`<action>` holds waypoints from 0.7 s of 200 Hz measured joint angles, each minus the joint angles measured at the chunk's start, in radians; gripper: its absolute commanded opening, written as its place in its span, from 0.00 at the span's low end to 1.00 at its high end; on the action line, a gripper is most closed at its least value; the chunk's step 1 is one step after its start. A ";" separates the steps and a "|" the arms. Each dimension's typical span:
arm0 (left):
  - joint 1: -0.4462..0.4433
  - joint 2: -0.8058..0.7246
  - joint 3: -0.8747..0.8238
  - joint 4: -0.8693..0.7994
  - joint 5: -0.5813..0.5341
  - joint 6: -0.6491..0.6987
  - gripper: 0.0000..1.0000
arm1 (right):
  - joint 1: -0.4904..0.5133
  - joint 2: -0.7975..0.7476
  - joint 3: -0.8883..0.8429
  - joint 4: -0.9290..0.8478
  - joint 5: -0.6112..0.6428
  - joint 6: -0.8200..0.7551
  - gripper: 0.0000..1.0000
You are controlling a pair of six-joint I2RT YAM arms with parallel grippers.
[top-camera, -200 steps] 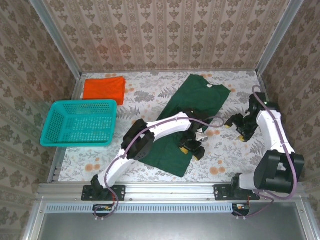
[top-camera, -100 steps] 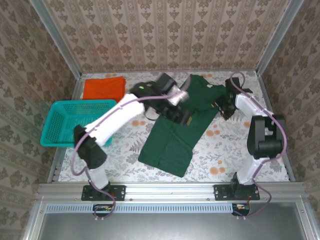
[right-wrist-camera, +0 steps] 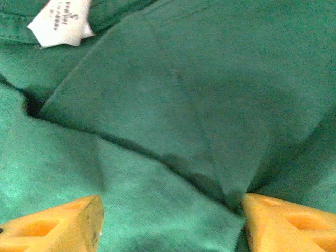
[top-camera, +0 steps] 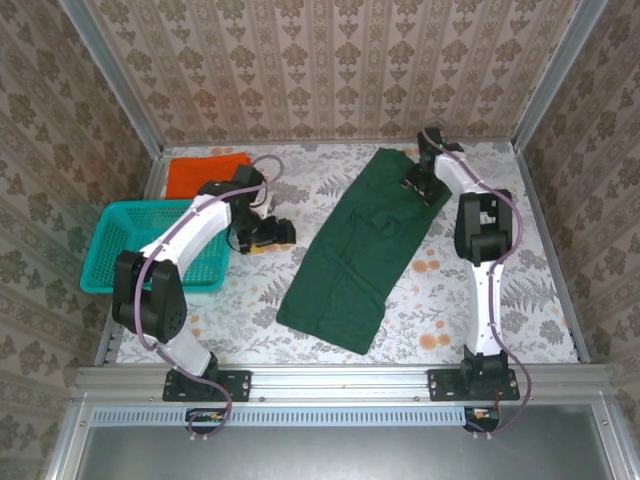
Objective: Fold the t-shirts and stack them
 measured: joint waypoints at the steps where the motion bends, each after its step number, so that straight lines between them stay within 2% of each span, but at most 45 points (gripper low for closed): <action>1: 0.002 0.000 -0.001 0.000 -0.001 0.000 0.83 | 0.002 0.005 0.009 -0.005 0.000 -0.002 0.71; 28: 0.048 -0.006 -0.004 -0.006 -0.025 0.000 0.83 | 0.060 0.202 0.369 -0.135 0.011 -0.032 0.71; 55: 0.054 -0.006 -0.004 -0.017 -0.046 0.005 0.82 | 0.117 0.436 0.813 -0.253 0.007 -0.053 0.73; 66: 0.054 -0.005 -0.004 -0.023 -0.055 0.009 0.82 | 0.135 0.492 0.913 -0.259 0.002 -0.055 0.74; 140: 0.054 0.044 0.005 -0.046 -0.082 0.031 0.83 | 0.200 0.493 0.868 -0.059 -0.095 -0.049 0.81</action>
